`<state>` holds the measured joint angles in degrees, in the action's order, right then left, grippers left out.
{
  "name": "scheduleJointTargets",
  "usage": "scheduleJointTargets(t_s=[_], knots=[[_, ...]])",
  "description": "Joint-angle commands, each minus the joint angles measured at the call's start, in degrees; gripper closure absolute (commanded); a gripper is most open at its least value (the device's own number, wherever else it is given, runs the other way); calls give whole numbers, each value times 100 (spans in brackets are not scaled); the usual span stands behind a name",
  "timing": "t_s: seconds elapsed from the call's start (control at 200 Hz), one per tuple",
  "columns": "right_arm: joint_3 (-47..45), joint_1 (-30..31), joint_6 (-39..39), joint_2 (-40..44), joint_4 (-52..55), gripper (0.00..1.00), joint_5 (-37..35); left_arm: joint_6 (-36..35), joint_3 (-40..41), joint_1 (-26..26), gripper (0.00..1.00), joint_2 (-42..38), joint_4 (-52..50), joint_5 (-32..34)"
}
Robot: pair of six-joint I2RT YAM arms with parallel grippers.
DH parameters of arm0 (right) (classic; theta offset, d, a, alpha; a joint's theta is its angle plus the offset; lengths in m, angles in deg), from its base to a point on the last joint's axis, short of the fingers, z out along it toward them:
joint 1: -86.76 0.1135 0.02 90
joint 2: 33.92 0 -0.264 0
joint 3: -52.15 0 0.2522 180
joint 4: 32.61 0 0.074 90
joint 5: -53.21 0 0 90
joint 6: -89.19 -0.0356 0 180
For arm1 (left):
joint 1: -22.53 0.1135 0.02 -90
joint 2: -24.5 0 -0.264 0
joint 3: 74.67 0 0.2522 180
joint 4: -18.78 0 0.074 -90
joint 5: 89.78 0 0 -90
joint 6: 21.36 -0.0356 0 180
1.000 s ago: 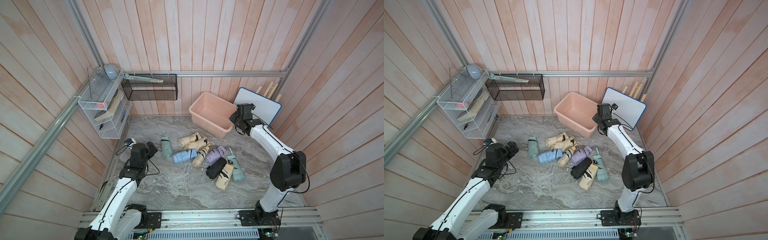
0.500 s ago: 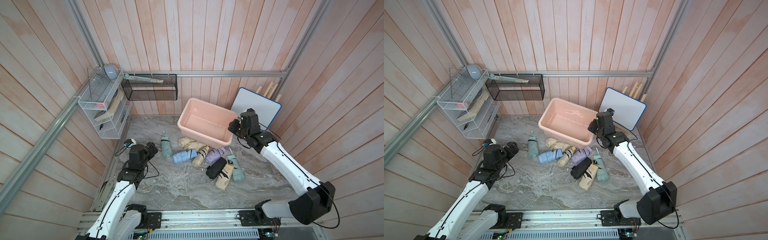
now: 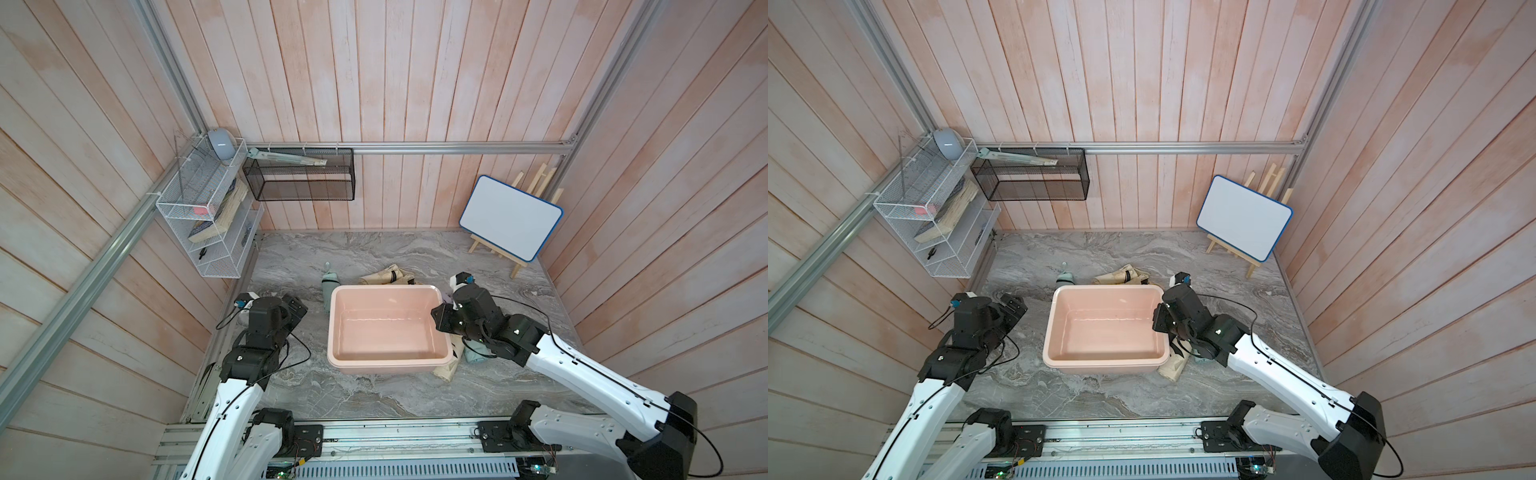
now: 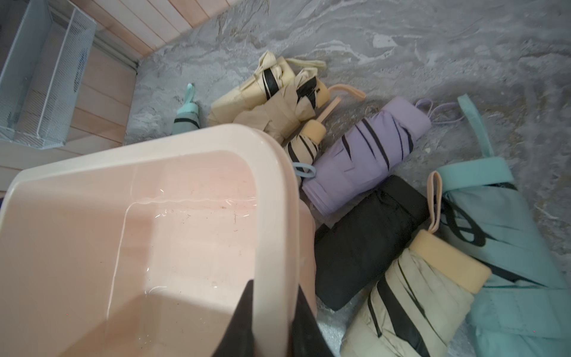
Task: Put the umbrella into the storage box
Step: Place the storage box at the center of the board.
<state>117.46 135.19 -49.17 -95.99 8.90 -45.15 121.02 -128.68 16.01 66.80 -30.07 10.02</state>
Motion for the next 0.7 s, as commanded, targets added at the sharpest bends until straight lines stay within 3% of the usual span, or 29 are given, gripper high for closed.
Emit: scheduleJointTargets(t_s=[0.0, 0.335, 0.695], knots=[[-235, 284, -304, 142, -654, 100, -84, 154, 10, 26, 1, -129, -351, -140], [-1212, 852, -701, 30, -1687, 100, -542, -32, 191, 24, 4, -144, -46, -686], [-1336, 993, -492, -459, -2040, 100, -738, -344, 307, 20, 5, 204, 486, -1138]])
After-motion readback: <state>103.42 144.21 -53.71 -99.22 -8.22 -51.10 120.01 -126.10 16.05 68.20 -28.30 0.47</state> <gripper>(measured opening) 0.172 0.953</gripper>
